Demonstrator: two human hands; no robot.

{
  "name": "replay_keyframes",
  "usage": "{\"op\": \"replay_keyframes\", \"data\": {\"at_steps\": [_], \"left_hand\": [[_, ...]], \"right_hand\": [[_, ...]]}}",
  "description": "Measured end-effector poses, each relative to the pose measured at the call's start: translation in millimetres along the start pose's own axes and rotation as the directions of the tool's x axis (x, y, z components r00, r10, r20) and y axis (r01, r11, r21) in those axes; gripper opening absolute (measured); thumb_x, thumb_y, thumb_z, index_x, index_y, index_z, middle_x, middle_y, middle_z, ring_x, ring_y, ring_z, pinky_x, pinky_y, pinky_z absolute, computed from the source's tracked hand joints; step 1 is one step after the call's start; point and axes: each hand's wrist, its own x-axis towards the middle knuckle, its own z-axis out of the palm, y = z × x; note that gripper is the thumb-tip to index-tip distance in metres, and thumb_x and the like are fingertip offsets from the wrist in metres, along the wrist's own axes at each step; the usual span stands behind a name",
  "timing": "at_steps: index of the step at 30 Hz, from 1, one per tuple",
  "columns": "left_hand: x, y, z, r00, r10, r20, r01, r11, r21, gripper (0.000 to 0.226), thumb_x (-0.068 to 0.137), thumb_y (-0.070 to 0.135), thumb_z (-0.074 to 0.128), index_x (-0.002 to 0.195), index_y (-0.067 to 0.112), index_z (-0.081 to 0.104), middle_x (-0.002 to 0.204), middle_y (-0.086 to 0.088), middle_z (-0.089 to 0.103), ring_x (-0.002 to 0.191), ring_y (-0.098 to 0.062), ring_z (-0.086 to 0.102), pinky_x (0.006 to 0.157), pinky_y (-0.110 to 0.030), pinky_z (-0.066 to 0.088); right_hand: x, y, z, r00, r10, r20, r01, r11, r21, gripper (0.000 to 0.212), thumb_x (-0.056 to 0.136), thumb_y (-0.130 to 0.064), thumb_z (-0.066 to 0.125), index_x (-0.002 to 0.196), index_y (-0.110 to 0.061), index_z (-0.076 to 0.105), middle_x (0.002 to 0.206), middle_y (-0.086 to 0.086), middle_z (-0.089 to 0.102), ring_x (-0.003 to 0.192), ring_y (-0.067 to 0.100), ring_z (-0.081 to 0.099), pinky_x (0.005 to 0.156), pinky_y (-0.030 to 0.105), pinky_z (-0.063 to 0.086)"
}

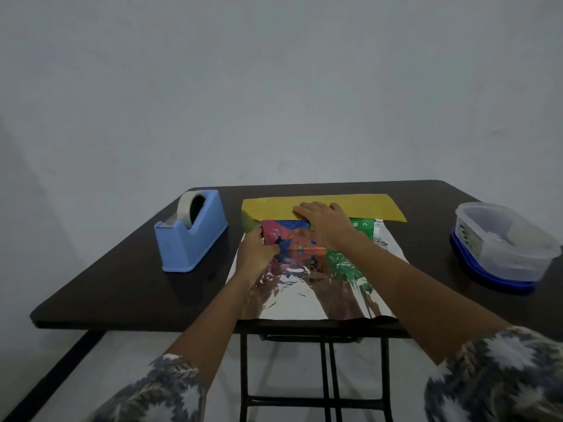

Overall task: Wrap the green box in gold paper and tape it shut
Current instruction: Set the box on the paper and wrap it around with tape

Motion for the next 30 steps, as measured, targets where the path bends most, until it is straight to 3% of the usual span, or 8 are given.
{"op": "replay_keyframes", "data": {"at_steps": [5,10,15,20,26,30], "left_hand": [[1,-3,0,1.000,-0.003,0.003,0.003,0.998,-0.060,0.047,0.076,0.003,0.070,0.121,0.013,0.059,0.109,0.002,0.063,0.103,-0.019,0.059,0.090,-0.038,0.050],[6,-6,-1,1.000,-0.001,0.002,0.001,0.999,-0.047,0.052,0.075,0.001,0.071,0.123,0.012,0.056,0.119,-0.003,0.062,0.110,-0.021,0.057,0.090,-0.037,0.049],[8,-8,-1,1.000,-0.009,-0.003,0.009,0.998,-0.060,0.050,0.074,0.000,0.070,0.121,0.013,0.057,0.119,-0.002,0.063,0.104,-0.018,0.057,0.086,-0.032,0.047],[11,-8,-1,1.000,-0.002,0.019,0.003,0.999,-0.032,0.053,0.077,0.000,0.070,0.126,0.012,0.054,0.125,-0.005,0.060,0.115,-0.024,0.056,0.089,-0.032,0.046],[11,-10,-2,1.000,0.002,0.024,-0.001,0.998,-0.061,0.053,0.076,-0.001,0.069,0.126,0.014,0.056,0.125,-0.002,0.061,0.116,-0.021,0.055,0.083,-0.028,0.043],[11,-9,-3,1.000,0.004,0.016,-0.003,0.997,-0.076,0.052,0.077,-0.001,0.067,0.126,0.015,0.058,0.123,-0.001,0.062,0.105,-0.014,0.056,0.076,-0.023,0.041]], "right_hand": [[1,0,-3,1.000,-0.001,0.008,0.001,1.000,-0.008,0.057,0.098,-0.042,0.040,0.148,-0.024,0.020,0.156,-0.002,0.021,0.142,0.018,0.021,0.113,0.048,0.016],[-2,-1,-1,1.000,0.003,-0.007,-0.003,1.000,0.001,0.057,0.098,-0.042,0.038,0.149,-0.024,0.019,0.156,-0.003,0.020,0.143,0.017,0.018,0.113,0.047,0.016],[-3,-1,-4,1.000,0.004,-0.013,-0.004,1.000,-0.011,0.055,0.097,-0.043,0.039,0.147,-0.025,0.023,0.155,-0.003,0.023,0.144,0.017,0.014,0.114,0.052,0.010],[-3,-3,-5,1.000,0.000,-0.031,0.000,1.000,-0.005,0.053,0.097,-0.042,0.041,0.145,-0.023,0.028,0.153,-0.002,0.028,0.143,0.016,0.018,0.114,0.052,0.010],[-3,-5,-5,1.000,0.012,-0.025,-0.011,0.999,0.037,0.054,0.097,-0.039,0.042,0.146,-0.021,0.028,0.153,0.000,0.027,0.142,0.016,0.021,0.114,0.050,0.011],[-2,-6,-2,0.999,0.022,-0.036,-0.019,0.996,0.082,0.055,0.096,-0.037,0.044,0.146,-0.021,0.029,0.152,0.001,0.028,0.141,0.017,0.023,0.113,0.050,0.014]]}}
